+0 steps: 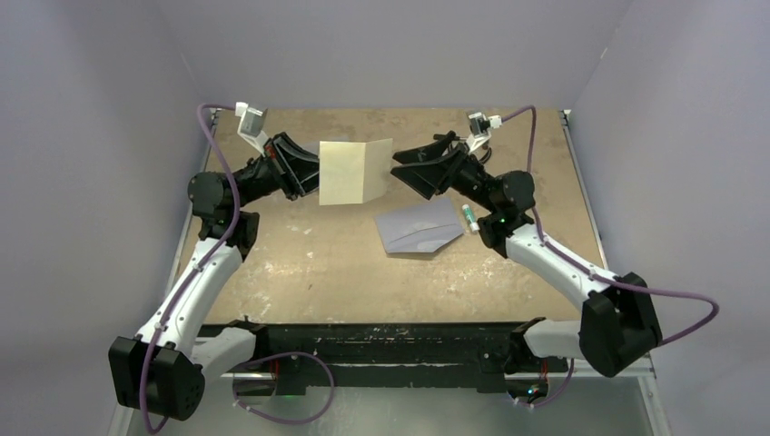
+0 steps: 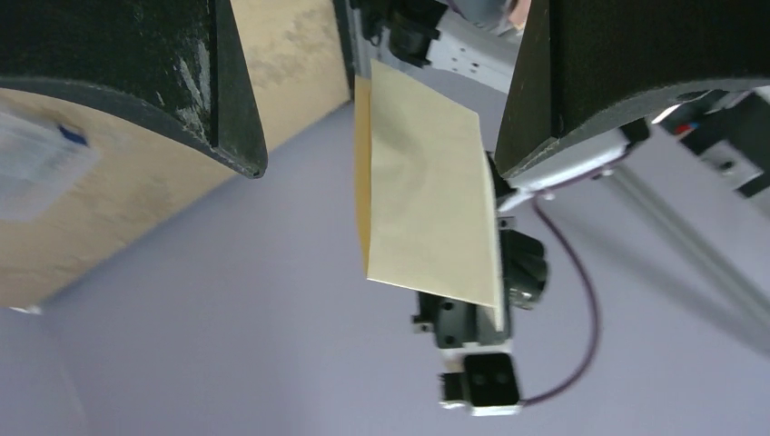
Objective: Place the letter into the envelope and seal it
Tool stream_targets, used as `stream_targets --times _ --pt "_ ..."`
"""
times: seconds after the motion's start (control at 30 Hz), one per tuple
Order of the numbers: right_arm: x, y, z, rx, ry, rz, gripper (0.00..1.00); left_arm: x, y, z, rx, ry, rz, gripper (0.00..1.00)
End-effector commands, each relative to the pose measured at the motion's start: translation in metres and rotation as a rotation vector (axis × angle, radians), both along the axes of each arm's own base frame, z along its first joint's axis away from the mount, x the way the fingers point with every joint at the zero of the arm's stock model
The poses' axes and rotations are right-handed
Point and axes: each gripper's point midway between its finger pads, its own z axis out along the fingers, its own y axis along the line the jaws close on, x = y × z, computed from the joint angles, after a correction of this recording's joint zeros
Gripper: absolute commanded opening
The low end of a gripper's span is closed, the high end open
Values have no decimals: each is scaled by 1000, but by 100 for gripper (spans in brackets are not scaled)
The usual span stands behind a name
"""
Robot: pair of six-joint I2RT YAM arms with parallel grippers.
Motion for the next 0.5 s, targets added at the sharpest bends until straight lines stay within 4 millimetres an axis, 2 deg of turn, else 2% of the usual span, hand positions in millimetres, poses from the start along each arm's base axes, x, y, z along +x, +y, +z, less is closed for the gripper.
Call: stream_targets --times 0.0,0.03,0.2,0.47 --pt "-62 -9 60 262 -189 234 99 -27 3 51 -133 -56 -65 0" --pt "-69 -9 64 287 -215 268 99 -31 2 55 -152 -51 -90 0" --pt "-83 -8 71 335 -238 369 97 -41 4 63 -203 -50 -131 0" --pt "-94 -6 91 347 -292 423 75 -36 3 59 -197 -36 -113 0"
